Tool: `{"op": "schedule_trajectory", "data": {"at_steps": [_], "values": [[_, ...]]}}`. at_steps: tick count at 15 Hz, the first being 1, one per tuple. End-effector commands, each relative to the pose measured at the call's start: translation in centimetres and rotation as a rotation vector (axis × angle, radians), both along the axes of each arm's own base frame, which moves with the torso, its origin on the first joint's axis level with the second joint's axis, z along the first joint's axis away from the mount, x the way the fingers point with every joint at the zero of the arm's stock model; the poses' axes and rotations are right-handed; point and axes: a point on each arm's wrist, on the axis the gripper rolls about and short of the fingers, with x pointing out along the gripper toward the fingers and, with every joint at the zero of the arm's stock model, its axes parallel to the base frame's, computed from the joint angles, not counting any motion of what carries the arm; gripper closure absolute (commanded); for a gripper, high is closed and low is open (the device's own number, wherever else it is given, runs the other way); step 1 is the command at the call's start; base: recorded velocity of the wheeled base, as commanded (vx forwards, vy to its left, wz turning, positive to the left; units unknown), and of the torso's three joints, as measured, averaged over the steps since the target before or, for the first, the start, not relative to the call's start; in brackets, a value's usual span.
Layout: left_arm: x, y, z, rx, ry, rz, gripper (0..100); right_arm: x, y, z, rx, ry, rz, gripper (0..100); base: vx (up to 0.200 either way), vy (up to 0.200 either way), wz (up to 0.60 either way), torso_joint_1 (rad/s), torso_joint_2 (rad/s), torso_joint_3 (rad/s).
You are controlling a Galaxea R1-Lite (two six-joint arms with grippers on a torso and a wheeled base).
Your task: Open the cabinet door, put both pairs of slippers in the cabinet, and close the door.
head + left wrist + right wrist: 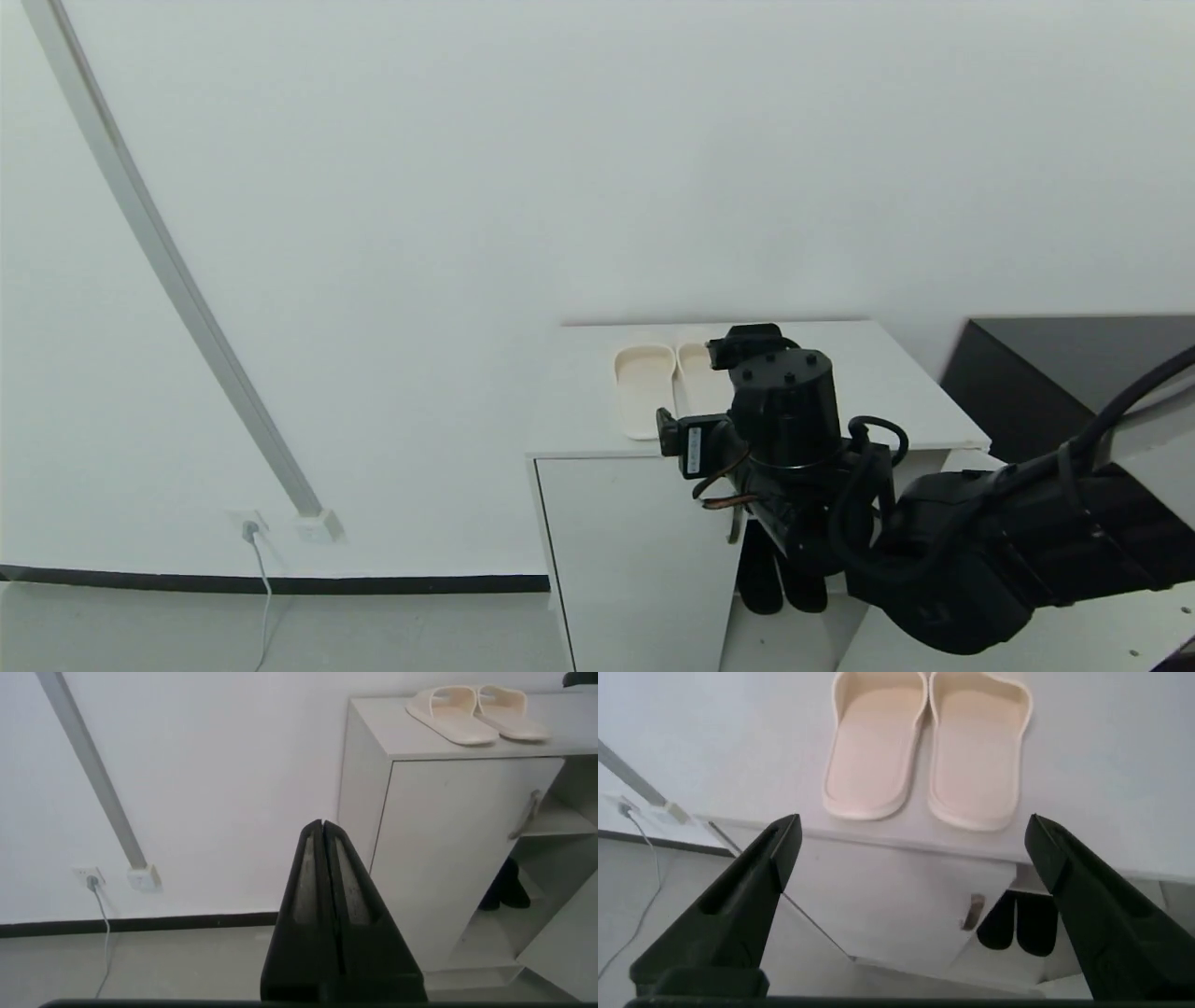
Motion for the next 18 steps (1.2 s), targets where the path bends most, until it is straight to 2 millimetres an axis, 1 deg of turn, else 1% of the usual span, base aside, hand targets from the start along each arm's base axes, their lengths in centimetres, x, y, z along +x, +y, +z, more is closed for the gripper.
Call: {"op": "schedule_trajectory", "data": {"at_steps": [1,5,10,14,18], "values": [[0.0,0.0,0.0,0.0,0.001,0.002,100,0.3,0.3,-1.1,-0.019,0.02,-0.001,0,0.2,0.0,0.0,0.002,0.0,0.007],[0.0,0.0,0.0,-0.002,0.0,0.002,100,1.0,1.2,-3.2,-0.011,0.012,0.004,0,0.2,0.0,0.0,0.005,0.0,0.002],[0.0,0.0,0.0,-0.002,0.001,0.002,100,1.6,1.8,-5.6,-0.027,0.041,0.031,0,0.0,0.0,0.0,0.0,0.0,0.0],[0.0,0.0,0.0,-0.002,0.001,0.0,100,4.5,2.1,-6.7,-0.012,0.033,0.002,0,0.0,0.0,0.0,0.0,0.0,0.0],[0.0,0.0,0.0,-0.002,0.001,0.0,100,6.2,2.8,-6.8,-0.003,0.013,-0.011,0,0.0,0.0,0.0,0.0,0.0,0.0]]}}
